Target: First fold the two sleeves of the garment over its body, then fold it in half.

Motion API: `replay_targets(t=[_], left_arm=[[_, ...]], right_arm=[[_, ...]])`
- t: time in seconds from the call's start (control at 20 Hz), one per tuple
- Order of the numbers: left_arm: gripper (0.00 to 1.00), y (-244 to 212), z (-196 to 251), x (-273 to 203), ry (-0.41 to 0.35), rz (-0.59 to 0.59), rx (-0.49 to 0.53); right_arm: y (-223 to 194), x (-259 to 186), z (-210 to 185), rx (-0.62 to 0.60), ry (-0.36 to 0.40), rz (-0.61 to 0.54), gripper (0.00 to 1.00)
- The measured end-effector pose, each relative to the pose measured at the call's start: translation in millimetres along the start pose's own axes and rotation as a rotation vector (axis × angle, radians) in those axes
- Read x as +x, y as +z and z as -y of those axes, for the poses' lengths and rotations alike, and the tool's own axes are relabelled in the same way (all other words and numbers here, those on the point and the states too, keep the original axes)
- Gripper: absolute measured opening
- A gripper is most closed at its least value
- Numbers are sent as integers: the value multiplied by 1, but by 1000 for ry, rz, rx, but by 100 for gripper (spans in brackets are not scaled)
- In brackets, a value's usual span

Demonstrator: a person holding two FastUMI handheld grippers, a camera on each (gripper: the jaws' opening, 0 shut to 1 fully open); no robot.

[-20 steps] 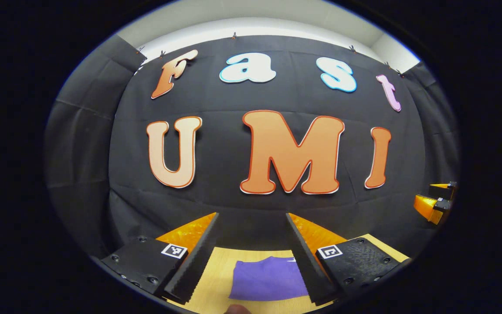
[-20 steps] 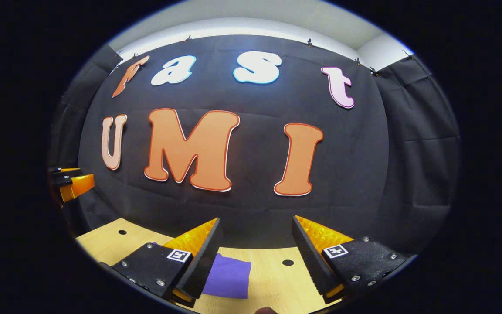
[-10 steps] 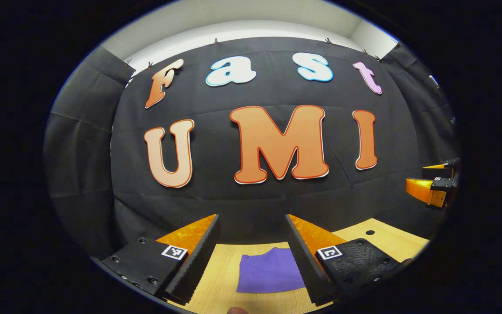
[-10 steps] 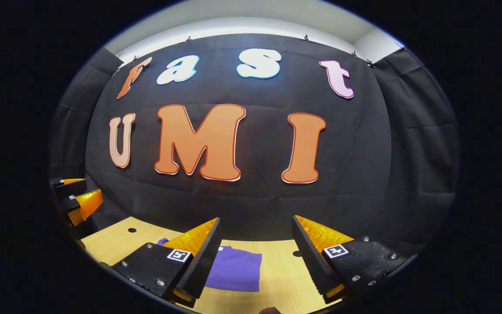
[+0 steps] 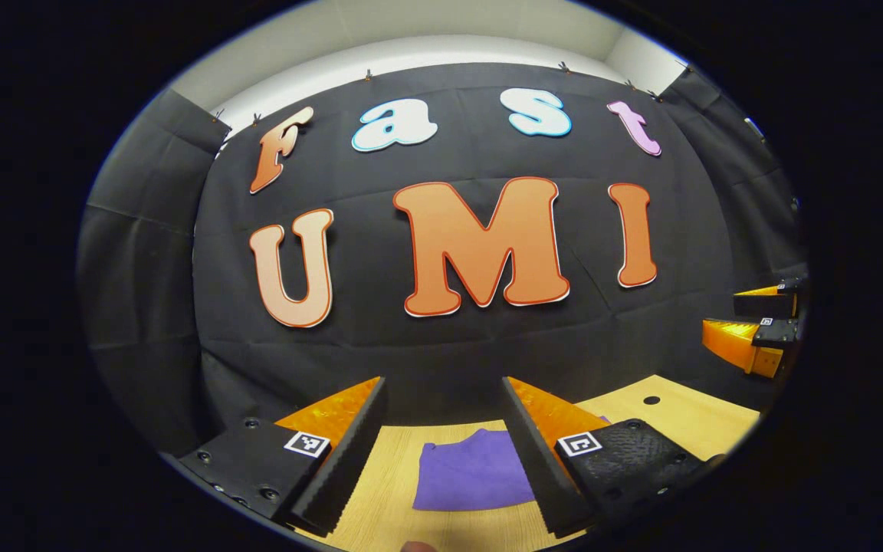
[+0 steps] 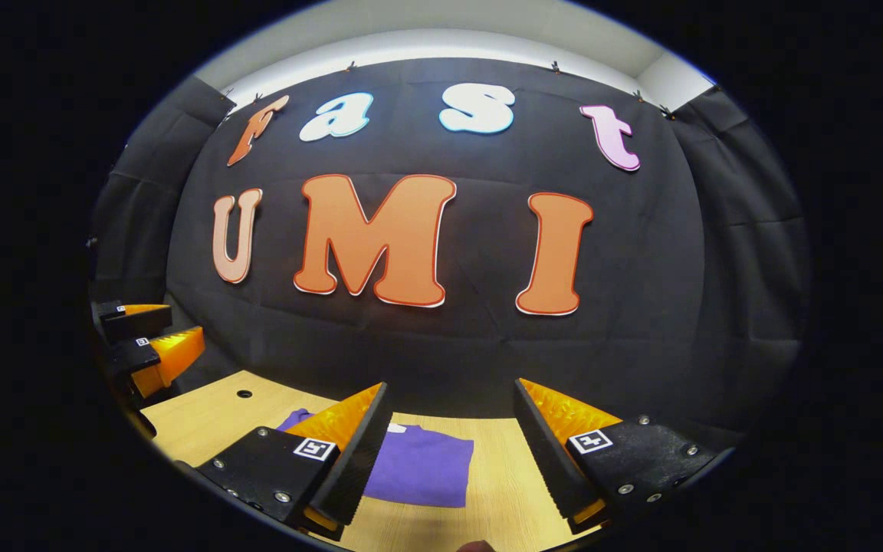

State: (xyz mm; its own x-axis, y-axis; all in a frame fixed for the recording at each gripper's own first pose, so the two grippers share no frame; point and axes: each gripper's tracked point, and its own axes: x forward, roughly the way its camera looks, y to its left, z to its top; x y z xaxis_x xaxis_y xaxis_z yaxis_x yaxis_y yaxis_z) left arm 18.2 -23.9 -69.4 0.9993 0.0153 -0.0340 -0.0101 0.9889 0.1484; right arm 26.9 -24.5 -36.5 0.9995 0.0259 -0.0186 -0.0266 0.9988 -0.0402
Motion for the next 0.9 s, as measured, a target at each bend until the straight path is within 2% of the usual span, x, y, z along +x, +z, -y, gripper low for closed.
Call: replay_targets(t=[0.35,0.65,0.9], left_arm=[[92,12,0,-8,25,10,-12],[94,12,6,-23,77,-2,3],[92,18,8,-40,103,8,11]], right_arm=[[-2,1,-5,2,56,-3,94],[-6,-3,-16,-12,152,6,94],[-7,-2,-25,-19,196,12,94]])
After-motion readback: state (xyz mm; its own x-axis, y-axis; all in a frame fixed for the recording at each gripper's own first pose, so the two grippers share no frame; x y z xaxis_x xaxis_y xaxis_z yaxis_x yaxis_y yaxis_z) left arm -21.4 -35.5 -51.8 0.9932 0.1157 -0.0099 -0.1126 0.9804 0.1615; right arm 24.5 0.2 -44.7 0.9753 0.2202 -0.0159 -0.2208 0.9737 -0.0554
